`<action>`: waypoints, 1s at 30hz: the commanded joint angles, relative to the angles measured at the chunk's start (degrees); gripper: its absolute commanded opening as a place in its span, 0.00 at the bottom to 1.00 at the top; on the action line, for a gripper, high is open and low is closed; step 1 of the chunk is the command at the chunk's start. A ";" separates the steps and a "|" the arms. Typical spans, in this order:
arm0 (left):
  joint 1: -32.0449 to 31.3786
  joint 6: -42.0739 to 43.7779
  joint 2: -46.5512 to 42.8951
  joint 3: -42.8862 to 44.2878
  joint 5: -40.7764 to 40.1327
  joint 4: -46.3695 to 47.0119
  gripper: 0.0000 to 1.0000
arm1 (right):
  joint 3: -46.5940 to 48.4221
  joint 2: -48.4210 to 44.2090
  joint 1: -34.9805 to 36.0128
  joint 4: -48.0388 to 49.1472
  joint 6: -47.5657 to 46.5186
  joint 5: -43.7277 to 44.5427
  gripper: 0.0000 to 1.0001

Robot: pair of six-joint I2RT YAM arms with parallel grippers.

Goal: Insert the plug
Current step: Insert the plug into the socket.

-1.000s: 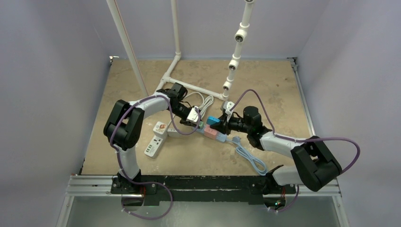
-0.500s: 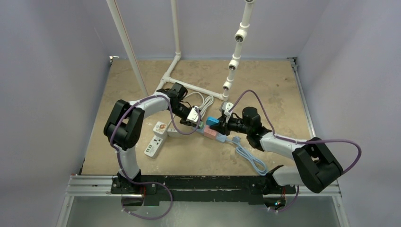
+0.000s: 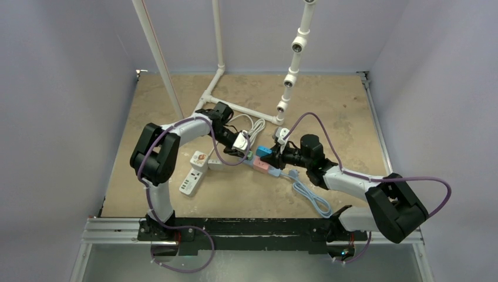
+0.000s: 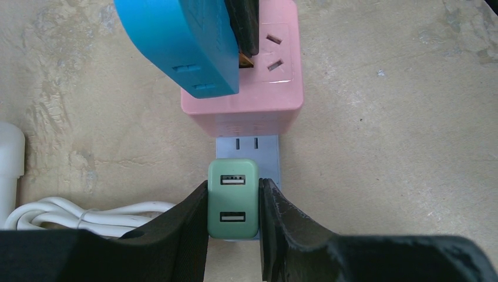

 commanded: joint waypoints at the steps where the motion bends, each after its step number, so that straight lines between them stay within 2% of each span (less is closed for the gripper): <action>1: -0.95 -0.30 1.73 1.85 0.32 -2.95 0.14 | -0.70 -0.32 0.68 -5.01 2.04 -1.87 0.00; 4: -0.71 -2.54 1.46 3.08 1.29 -3.06 0.58 | -0.65 0.09 0.87 -4.99 1.87 -2.01 0.00; 7: -0.01 -4.69 1.42 5.05 2.44 -4.76 0.67 | -0.33 0.40 0.96 -5.03 1.59 -1.92 0.00; 14: 1.73 -1.89 1.23 11.90 5.54 -15.77 0.71 | -0.48 -1.58 0.96 -4.98 1.42 -0.17 0.00; 21: 1.03 -2.79 1.15 16.49 13.88 -23.72 0.71 | -0.32 -1.93 1.00 -5.07 1.30 0.36 0.00; 25: -0.61 -2.38 1.34 19.39 17.20 -27.45 0.61 | 0.34 -1.38 0.96 -5.63 1.00 -0.02 0.00; 30: -2.22 -2.14 1.70 18.83 17.19 -27.67 0.52 | 0.91 -1.05 0.95 -6.23 0.79 -0.16 0.00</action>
